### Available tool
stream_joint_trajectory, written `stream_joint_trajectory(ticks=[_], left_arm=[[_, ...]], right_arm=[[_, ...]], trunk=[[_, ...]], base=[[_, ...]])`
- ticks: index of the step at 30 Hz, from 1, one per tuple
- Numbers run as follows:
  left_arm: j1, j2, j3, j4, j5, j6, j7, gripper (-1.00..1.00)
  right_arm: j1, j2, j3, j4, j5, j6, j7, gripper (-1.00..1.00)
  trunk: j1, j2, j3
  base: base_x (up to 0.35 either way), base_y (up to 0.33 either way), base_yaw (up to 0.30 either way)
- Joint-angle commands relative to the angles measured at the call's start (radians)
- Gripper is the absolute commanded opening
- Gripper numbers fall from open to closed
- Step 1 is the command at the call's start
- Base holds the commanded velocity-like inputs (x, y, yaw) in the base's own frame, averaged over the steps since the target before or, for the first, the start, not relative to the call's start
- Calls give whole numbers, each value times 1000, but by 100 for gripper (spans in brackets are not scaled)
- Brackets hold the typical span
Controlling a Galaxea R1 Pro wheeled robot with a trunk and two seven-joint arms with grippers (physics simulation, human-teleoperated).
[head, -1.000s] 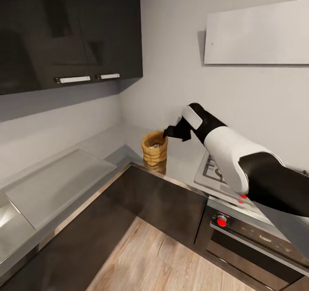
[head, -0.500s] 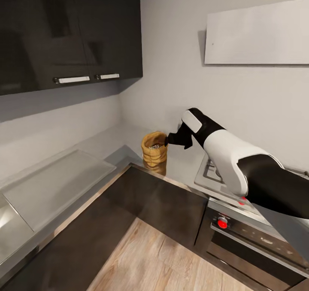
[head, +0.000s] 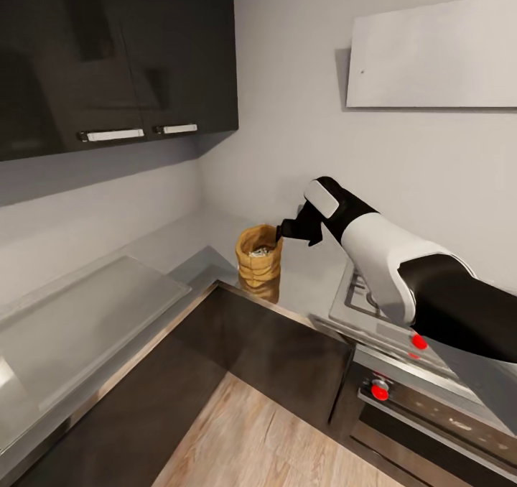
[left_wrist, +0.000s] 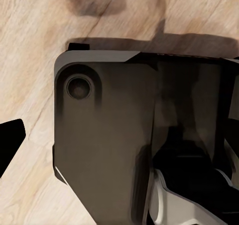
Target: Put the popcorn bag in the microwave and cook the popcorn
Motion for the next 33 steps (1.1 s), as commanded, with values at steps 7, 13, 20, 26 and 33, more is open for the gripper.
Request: stream_joint_trajectory(ticks=[7,13,20,26,33], left_arm=[[0,1,13,-1,3,1,-5,100],[0,1,8,-1,-1,0,-5,100],[0,1,8,-1,-8,1,-5,100],[0,1,5,1,-8,0,-5,100],[0,0,5,3,-9,4,-5,100]], right_arm=[[-2,0,2,-4,-10,2,-8,100],[-1,0,2,-10,-9,2,-8,100],[0,0,-9,-10,-8,2,-123,100],[-1,0,-153,-12,-8,-5,-303,100],[0,0,-170,-25,-7,-7,-318,100]], trunk=[[1,-2,-2],[1,-2,-2],[1,-2,-2],[1,-2,-2],[1,-2,-2]], base=[[0,293,0],[0,112,0],[182,3,0],[19,0,0],[235,0,0]])
